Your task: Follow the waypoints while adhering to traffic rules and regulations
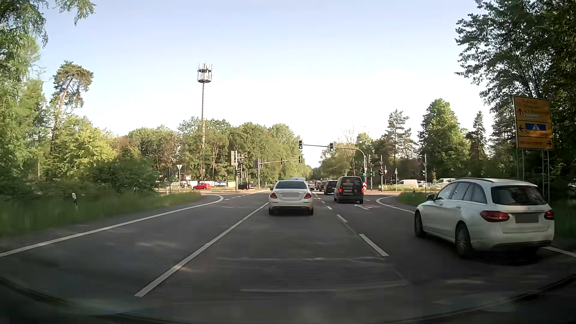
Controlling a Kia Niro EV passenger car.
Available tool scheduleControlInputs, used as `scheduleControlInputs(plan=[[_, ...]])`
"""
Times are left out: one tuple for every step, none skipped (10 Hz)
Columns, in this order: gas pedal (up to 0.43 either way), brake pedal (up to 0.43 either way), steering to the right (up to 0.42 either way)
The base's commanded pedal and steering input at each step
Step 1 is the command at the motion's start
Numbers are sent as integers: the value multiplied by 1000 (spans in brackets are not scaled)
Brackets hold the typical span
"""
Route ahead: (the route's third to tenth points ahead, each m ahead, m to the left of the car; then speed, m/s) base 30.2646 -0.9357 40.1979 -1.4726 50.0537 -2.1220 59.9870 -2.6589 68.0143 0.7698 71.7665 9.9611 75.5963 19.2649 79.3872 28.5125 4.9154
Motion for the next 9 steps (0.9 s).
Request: scheduleControlInputs(plan=[[0,0,-2],[0,0,-1],[0,0,0],[0,0,2],[0,0,2],[0,0,2],[0,0,2],[0,0,2],[0,0,2]])
